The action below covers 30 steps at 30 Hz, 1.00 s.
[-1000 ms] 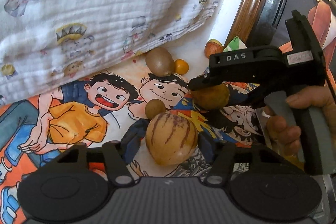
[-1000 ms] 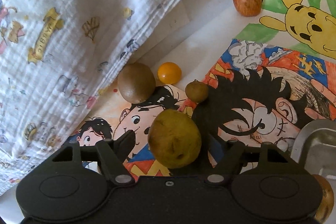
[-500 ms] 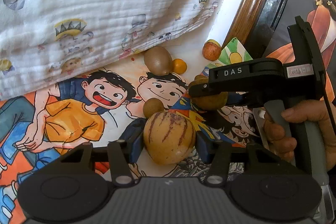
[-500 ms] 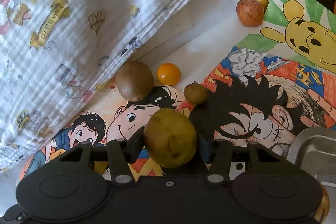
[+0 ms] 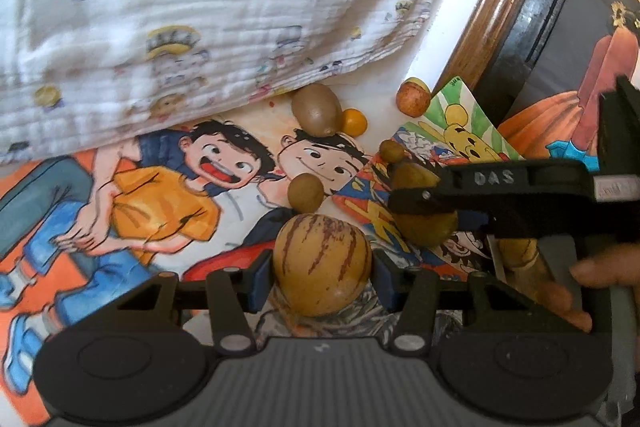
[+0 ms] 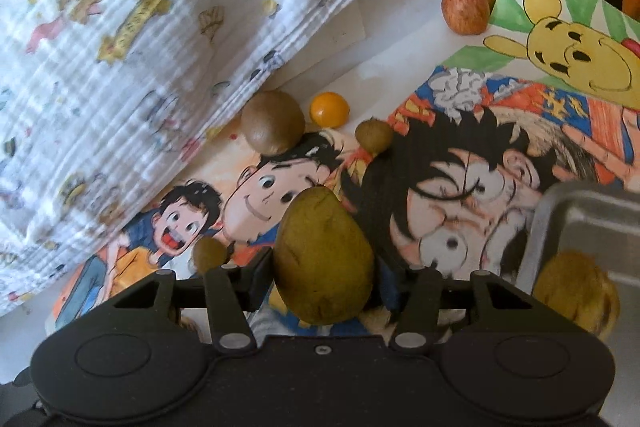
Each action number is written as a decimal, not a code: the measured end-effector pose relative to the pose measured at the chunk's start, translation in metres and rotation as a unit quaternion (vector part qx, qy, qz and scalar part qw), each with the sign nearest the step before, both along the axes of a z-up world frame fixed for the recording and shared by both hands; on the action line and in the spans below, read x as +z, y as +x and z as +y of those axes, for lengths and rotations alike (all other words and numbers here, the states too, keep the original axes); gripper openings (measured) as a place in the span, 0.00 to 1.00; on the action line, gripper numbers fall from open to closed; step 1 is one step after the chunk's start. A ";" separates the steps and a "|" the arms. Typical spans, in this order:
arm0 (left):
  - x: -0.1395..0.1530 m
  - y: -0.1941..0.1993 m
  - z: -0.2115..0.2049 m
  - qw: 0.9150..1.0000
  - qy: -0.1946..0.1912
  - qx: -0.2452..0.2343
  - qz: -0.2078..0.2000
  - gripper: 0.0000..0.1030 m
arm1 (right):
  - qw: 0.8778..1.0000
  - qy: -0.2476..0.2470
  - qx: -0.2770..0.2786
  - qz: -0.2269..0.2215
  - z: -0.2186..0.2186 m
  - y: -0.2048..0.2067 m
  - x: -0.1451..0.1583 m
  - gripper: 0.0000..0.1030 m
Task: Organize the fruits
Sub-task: 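Carry the melon in the left tool over the tray while the right tool carries the pear there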
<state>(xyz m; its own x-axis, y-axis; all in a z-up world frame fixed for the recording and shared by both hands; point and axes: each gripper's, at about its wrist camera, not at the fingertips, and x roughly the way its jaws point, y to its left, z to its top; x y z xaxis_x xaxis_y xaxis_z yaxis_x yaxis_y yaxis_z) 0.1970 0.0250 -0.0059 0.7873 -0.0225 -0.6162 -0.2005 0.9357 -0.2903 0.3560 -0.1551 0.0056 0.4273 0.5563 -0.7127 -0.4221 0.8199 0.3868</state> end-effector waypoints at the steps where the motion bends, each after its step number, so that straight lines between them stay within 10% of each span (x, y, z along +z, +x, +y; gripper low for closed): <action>1: 0.001 -0.003 0.001 1.000 -0.001 0.004 0.000 0.54 | 1.000 0.005 0.003 -0.001 -0.002 -0.005 0.000 0.53; 17: 0.030 -0.062 -0.004 0.999 -0.006 0.022 -0.022 0.54 | 0.994 0.105 0.006 -0.026 -0.044 -0.103 0.033 0.53; 30: 0.037 -0.075 -0.069 0.998 0.007 -0.056 -0.021 0.54 | 0.988 0.100 -0.081 -0.088 -0.146 -0.172 0.050 0.53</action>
<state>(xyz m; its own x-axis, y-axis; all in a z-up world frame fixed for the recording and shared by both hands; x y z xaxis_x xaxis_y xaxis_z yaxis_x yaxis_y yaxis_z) 0.1220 -0.0439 0.0314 0.8059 -0.1036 -0.5829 -0.0821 0.9555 -0.2834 0.1842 -0.3009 0.0561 0.6302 0.5929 -0.5014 -0.3671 0.7965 0.4805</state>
